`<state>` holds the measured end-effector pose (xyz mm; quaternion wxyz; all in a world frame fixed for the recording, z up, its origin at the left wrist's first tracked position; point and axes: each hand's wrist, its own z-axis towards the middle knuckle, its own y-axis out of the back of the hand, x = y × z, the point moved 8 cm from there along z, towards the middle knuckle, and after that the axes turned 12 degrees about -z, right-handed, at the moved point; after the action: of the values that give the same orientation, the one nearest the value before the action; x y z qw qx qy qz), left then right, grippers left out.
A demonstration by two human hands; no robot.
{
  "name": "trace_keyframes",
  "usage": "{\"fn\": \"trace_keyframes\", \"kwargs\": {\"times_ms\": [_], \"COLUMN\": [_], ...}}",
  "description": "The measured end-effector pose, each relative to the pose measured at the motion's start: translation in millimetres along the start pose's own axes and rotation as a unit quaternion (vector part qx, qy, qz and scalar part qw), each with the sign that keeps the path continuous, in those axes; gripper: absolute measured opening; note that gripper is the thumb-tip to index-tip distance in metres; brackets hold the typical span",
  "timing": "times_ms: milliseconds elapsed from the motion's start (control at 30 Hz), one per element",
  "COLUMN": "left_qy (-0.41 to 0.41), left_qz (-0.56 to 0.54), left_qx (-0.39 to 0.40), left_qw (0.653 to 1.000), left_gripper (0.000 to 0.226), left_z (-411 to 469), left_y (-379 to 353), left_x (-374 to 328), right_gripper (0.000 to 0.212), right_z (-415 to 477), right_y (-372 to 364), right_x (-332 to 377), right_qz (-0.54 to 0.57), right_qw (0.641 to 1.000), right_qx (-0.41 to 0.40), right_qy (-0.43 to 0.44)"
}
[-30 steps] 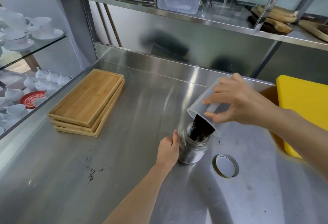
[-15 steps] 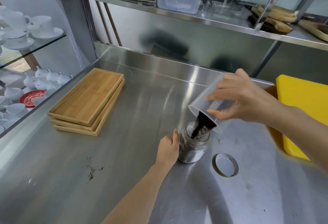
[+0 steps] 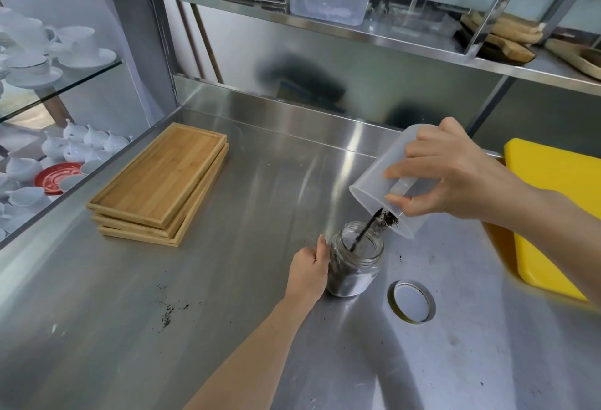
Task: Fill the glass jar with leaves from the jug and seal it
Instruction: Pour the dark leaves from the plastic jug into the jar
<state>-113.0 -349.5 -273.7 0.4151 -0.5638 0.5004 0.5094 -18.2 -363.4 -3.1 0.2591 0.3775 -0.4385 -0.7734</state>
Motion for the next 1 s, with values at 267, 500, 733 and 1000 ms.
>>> {"fn": "trace_keyframes", "kwargs": {"times_ms": [267, 500, 733, 1000], "left_qy": [0.000, -0.005, -0.008, -0.005], "left_qz": [0.005, 0.002, 0.010, 0.008], "left_qx": [-0.001, 0.000, 0.000, 0.000], "left_qw": [1.000, 1.000, 1.000, 1.000], "left_gripper": [0.052, 0.052, 0.052, 0.052], "left_z": [-0.1, -0.2, -0.6, -0.6], "left_y": [-0.2, -0.1, 0.3, 0.1], "left_x": [-1.2, -1.1, -2.1, -2.3], "right_gripper": [0.024, 0.023, 0.023, 0.031], "right_z": [-2.2, 0.1, 1.0, 1.0], "right_y": [1.2, 3.5, 3.0, -1.2], "right_x": [-2.5, -3.9, 2.4, 3.1], "right_qz": [0.014, 0.007, 0.004, 0.001], "right_qw": [1.000, 1.000, 1.000, 1.000], "right_qx": [-0.007, -0.006, -0.017, -0.007], "right_qy": [-0.002, 0.011, 0.024, 0.019]}}
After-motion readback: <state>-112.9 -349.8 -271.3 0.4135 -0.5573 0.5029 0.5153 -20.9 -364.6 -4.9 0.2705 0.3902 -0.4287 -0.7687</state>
